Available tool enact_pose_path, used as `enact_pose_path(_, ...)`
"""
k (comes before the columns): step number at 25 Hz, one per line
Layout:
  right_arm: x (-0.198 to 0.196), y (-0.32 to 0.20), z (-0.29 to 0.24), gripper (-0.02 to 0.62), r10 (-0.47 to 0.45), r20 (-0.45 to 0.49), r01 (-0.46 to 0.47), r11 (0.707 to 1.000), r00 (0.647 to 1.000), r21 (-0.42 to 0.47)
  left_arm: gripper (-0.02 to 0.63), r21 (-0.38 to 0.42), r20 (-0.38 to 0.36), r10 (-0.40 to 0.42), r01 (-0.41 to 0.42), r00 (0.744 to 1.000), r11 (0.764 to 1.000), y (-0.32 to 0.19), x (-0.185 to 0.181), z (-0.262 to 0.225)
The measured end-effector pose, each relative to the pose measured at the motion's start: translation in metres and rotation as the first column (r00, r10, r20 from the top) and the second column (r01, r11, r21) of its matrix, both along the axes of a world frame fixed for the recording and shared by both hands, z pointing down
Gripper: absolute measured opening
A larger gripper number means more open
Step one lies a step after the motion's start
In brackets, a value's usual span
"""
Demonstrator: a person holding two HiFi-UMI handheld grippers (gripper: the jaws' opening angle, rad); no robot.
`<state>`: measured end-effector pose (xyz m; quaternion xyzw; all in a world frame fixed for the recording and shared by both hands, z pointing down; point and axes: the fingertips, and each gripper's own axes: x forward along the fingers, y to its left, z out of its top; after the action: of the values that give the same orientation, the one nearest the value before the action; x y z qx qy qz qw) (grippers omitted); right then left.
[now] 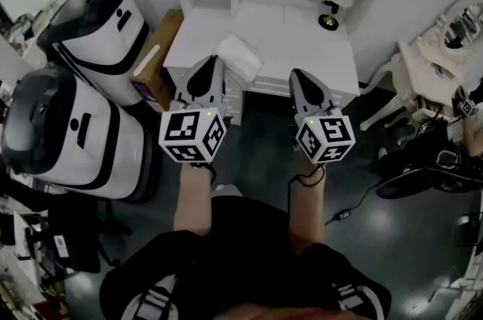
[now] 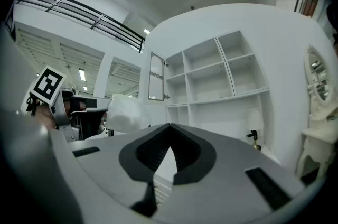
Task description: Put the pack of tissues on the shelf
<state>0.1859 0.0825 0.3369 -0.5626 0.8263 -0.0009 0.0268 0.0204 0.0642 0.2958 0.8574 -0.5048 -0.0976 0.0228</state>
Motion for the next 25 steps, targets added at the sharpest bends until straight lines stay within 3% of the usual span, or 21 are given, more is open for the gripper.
enact_pose_path(18,0.016,0.0,-0.005,0.02,0.021,0.042,-0.022,1.0,0.999,0.018,0.011,0.028,0.015,0.008,-0.009,1.0,1.0,0.007,0.016,-0.014)
enact_pose_path(25,0.006,0.001,0.01,0.02,0.0,0.052,0.001,1.0,0.999,-0.022,0.011,-0.007,-0.026,0.012,-0.012,1.0,1.0,0.013,0.008,-0.004)
